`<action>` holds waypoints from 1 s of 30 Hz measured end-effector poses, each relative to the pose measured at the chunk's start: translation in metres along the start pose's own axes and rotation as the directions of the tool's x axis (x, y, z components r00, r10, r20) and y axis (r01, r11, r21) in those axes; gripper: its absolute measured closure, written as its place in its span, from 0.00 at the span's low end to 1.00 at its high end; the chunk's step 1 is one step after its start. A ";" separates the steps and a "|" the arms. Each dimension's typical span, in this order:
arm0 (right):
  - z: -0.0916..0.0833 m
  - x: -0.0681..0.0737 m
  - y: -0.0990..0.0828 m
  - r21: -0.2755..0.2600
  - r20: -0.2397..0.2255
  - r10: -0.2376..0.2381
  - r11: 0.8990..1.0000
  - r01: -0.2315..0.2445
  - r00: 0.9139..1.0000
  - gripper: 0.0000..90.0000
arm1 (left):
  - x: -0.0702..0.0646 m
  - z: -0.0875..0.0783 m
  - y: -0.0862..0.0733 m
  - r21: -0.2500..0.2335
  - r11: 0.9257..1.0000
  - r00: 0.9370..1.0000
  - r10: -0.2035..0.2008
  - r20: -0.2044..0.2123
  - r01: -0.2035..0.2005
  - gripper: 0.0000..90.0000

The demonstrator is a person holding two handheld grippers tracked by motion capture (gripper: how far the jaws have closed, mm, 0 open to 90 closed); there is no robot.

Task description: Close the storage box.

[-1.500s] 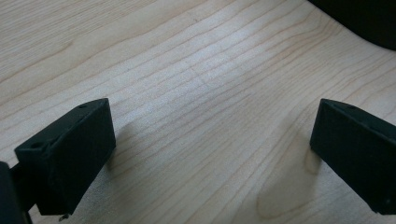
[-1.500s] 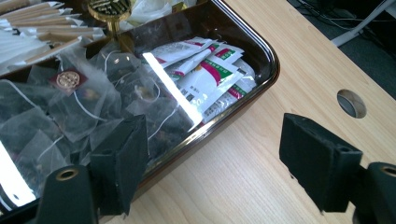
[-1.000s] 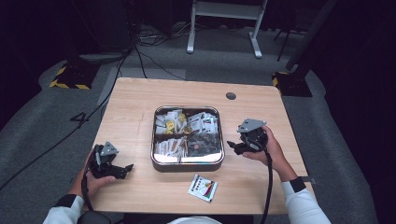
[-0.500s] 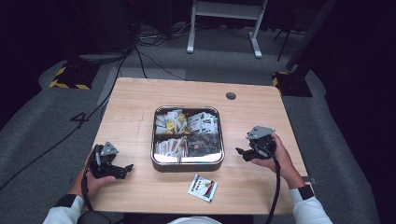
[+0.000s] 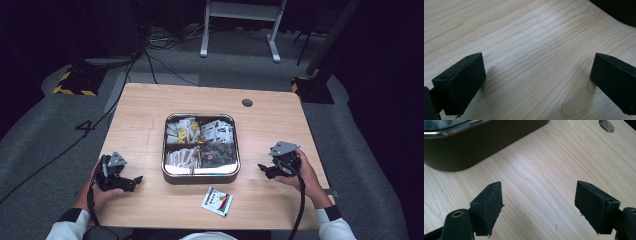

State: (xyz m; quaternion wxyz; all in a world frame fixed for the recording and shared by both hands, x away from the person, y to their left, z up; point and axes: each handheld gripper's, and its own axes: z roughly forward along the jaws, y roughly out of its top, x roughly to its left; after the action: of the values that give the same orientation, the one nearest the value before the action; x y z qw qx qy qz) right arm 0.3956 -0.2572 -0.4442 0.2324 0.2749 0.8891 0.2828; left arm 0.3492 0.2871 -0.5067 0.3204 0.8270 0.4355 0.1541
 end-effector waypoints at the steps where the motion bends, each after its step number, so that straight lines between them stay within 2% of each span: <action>1: -0.001 0.000 -0.004 -0.002 0.001 0.009 1.000 -0.009 1.000 0.25 | 0.000 0.000 0.000 0.002 1.000 1.000 0.002 0.001 -0.002 0.00; 19: -0.008 0.001 -0.040 0.014 0.025 0.022 1.000 -0.022 0.999 0.24 | 0.000 0.000 0.000 0.003 1.000 1.000 0.001 0.002 -0.001 0.00; 21: -0.011 0.000 -0.047 0.012 0.030 0.043 0.999 -0.043 0.999 0.24 | 0.000 0.000 0.000 0.000 1.000 1.000 0.000 0.000 0.000 0.00; 30: -0.015 0.001 -0.065 0.020 0.039 0.070 0.997 -0.071 0.997 0.23 | 0.000 0.000 0.000 0.000 1.000 1.000 0.000 0.000 0.000 0.00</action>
State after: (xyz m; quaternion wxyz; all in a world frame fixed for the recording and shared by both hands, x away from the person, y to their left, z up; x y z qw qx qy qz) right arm 0.3636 -0.3072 -0.4748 0.2363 0.3141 0.8771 0.2759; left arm 0.3492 0.2871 -0.5067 0.3204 0.8270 0.4355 0.1541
